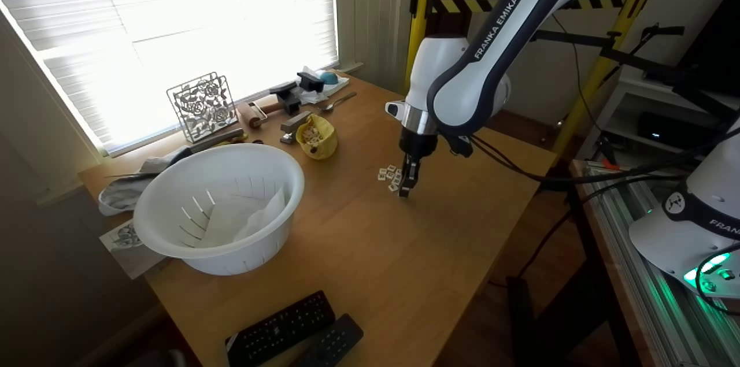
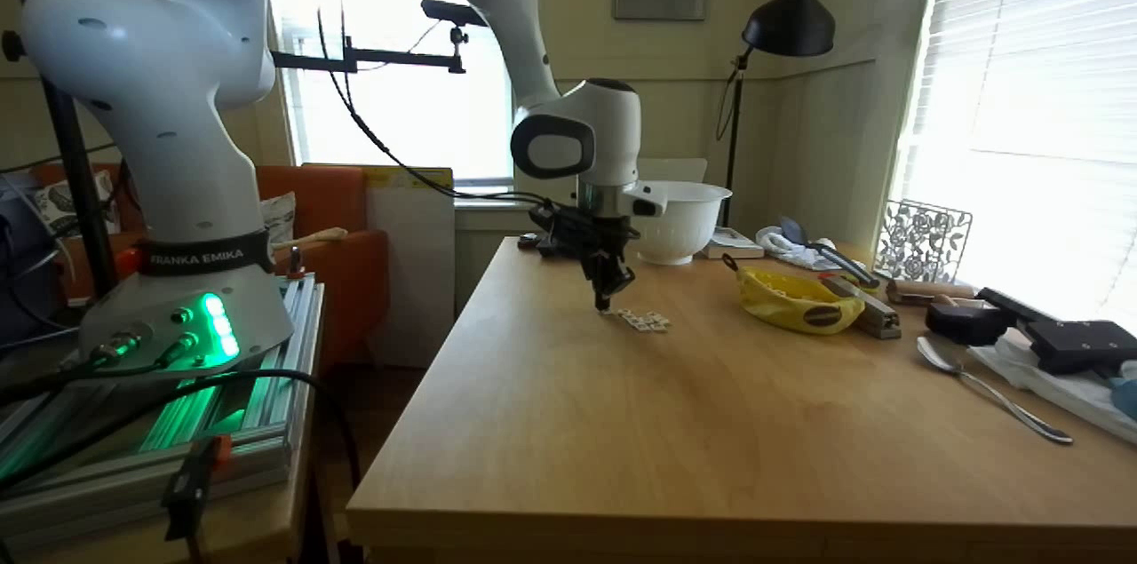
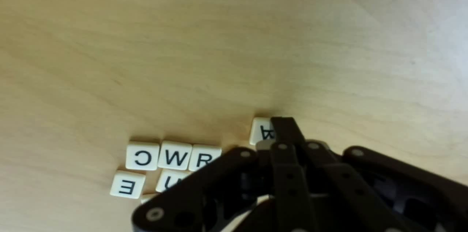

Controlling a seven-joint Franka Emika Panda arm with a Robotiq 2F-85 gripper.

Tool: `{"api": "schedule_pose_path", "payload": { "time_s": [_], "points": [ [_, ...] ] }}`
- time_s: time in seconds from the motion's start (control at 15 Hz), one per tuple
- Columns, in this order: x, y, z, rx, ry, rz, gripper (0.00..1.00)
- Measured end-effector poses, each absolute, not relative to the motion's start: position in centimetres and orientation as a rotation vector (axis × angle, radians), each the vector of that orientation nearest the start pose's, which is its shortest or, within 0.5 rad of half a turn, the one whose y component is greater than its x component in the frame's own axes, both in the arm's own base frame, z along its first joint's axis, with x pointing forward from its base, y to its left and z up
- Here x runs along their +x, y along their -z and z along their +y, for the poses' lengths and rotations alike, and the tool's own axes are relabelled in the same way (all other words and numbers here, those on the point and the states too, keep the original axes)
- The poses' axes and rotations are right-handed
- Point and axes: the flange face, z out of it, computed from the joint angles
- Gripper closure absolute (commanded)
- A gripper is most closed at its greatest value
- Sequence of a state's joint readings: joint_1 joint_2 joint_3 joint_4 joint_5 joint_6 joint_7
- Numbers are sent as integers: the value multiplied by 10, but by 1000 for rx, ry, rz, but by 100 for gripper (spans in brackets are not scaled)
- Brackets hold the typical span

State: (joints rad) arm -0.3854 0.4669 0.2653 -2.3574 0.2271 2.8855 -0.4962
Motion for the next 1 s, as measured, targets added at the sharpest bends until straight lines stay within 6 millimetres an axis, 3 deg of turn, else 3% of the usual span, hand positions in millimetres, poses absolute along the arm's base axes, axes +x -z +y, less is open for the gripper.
{"api": "schedule_pose_path", "payload": {
  "time_s": [0.6,1.0],
  "points": [
    [519,-143,-49,-2949,200,-269,100],
    [536,-143,-50,-2943,231,-274,100]
  ]
}}
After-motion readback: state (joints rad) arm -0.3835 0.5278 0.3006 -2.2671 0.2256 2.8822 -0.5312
